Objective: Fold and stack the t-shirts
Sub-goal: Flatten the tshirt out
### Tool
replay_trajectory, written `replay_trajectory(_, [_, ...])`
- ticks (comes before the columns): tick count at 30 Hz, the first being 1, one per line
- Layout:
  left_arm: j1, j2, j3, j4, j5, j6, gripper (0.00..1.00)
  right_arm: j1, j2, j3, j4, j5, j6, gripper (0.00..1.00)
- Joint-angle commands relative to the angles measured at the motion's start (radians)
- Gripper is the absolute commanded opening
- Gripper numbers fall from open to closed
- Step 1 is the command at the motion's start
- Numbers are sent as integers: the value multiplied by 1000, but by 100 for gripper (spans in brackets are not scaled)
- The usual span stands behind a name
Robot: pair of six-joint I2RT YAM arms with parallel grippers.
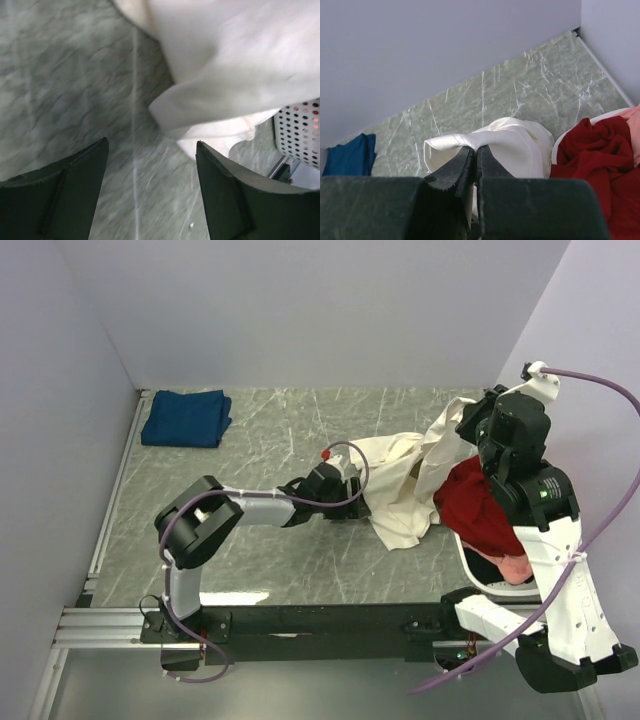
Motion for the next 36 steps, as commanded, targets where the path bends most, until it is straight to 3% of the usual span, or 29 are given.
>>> replay_trajectory(1, [-11, 45, 66, 51, 28, 0, 75, -9, 11, 47, -15, -9, -14, 0])
replay_trajectory(8, [-31, 117, 149, 80, 48, 0, 66, -10, 41, 104, -21, -15, -14, 0])
replay_trajectory(11, [-34, 117, 152, 72, 25, -2, 33, -9, 55, 114, -19, -18, -14, 0])
replay_trajectory(12, [-34, 96, 147, 63, 8, 7, 9, -10, 60, 120, -19, -15, -16, 0])
replay_trajectory(13, [-33, 77, 140, 51, -16, 15, 1, -12, 64, 122, -13, -13, -16, 0])
replay_trajectory(18, [50, -146, 48, -96, -214, 59, 0, -29, 127, 148, 5, -25, -28, 0])
replay_trajectory(22, [206, -343, -26, -186, -234, 79, 0, -52, 172, 163, 85, -97, -39, 0])
replay_trajectory(27, [374, -463, 70, -296, -317, 107, 0, -64, 225, 139, 263, -214, -80, 0])
replay_trajectory(30, [453, -411, 236, -320, -311, 148, 0, -75, 302, 197, 366, -249, -114, 0])
replay_trajectory(36, [564, -149, 843, -556, -283, 295, 0, -135, 495, 497, 403, -321, -138, 0])
